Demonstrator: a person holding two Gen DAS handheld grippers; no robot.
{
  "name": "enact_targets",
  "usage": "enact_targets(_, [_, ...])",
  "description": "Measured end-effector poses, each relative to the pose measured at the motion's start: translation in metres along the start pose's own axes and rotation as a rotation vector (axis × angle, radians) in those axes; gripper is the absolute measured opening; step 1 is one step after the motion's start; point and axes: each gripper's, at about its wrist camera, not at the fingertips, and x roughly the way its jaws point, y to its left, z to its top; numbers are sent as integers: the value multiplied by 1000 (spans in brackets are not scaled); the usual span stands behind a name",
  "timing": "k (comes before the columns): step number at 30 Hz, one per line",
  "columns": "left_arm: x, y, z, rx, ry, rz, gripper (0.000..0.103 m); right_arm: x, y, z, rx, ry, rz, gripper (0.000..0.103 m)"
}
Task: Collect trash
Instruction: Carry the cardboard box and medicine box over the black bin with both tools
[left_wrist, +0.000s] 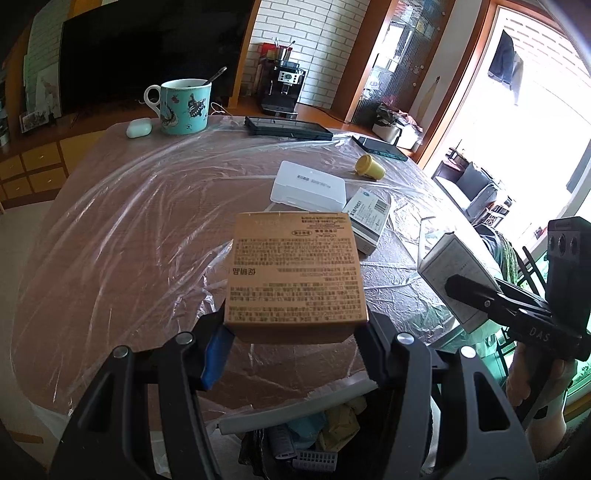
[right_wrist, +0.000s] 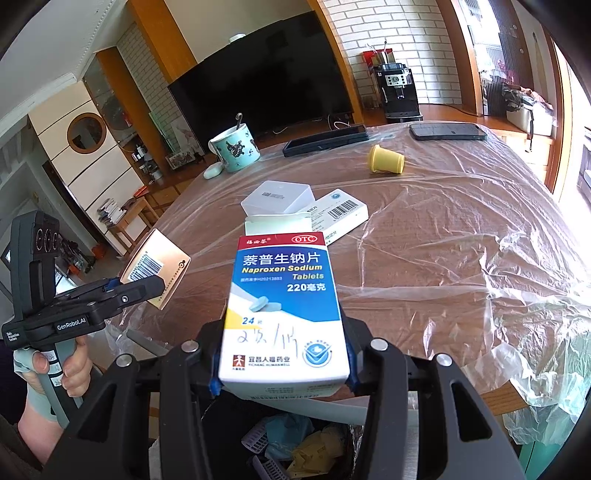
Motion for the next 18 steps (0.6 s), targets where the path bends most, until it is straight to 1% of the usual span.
enact_targets(9, [-8,-7,-8,25,1,-20,59,-9,4,-5,-20,-5,9,46])
enact_targets(18, [-18,-13,-22,51,7,-34,59,-22,10,-18,-48,-3,15,46])
